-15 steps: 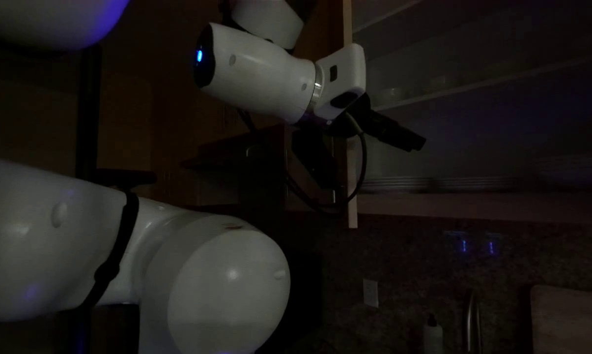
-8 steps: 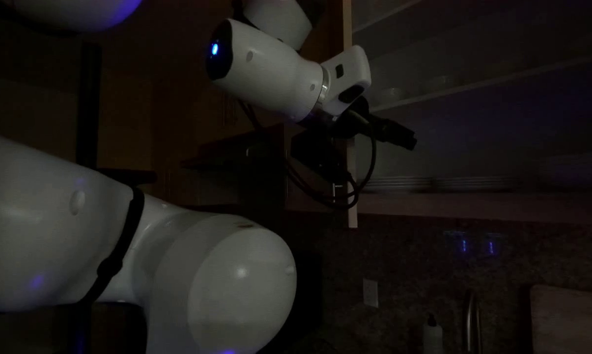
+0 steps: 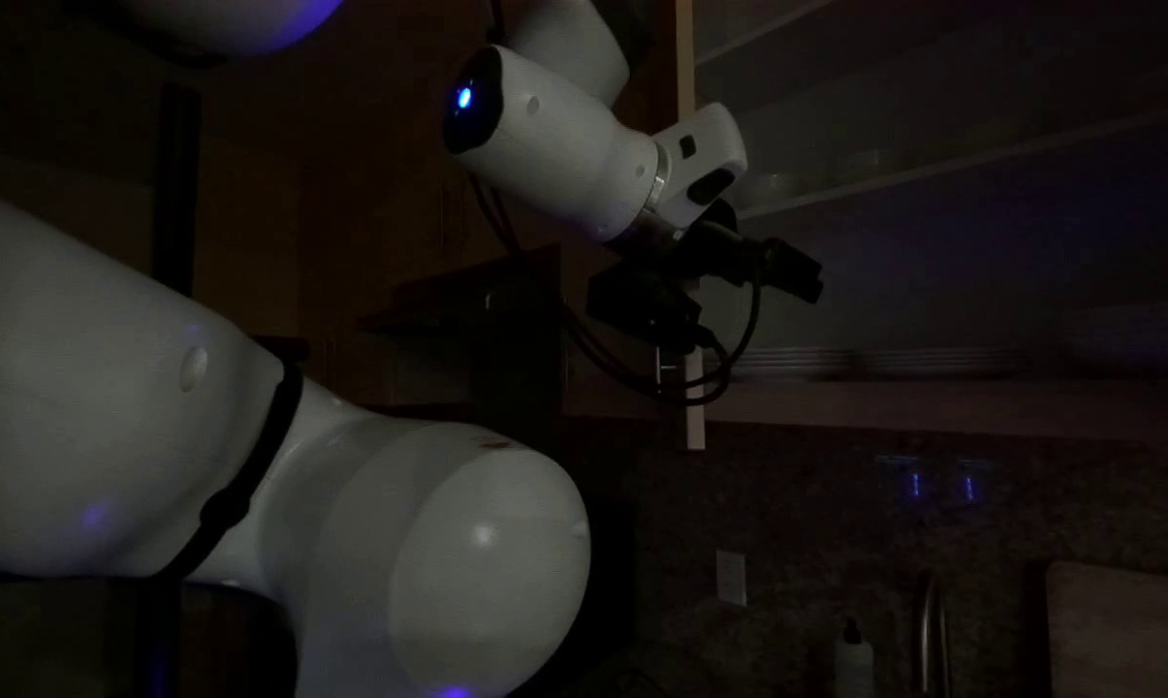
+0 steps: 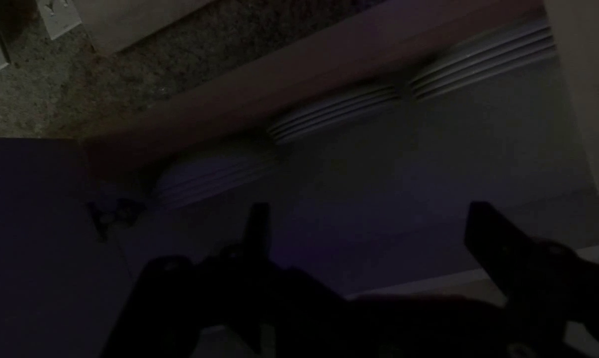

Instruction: Open the left cabinet door

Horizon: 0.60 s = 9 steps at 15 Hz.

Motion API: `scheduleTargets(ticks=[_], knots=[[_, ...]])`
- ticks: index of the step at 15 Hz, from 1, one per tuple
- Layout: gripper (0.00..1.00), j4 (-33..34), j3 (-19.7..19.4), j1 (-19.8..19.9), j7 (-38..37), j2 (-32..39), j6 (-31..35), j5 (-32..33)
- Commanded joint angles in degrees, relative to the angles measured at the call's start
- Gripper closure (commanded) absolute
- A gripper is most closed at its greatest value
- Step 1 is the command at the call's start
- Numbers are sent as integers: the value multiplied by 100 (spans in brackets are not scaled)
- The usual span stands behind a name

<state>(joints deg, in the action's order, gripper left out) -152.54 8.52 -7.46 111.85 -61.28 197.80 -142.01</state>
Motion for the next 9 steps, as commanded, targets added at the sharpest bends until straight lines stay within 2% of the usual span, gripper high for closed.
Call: scheduleTargets(ticks=[1,5,9], knots=[[0,-1,4,-34,-50,-14,6,41],[0,-27,-14,34,-56,-143,-9,62],[0,143,-477,-122,89,-266,32,285]])
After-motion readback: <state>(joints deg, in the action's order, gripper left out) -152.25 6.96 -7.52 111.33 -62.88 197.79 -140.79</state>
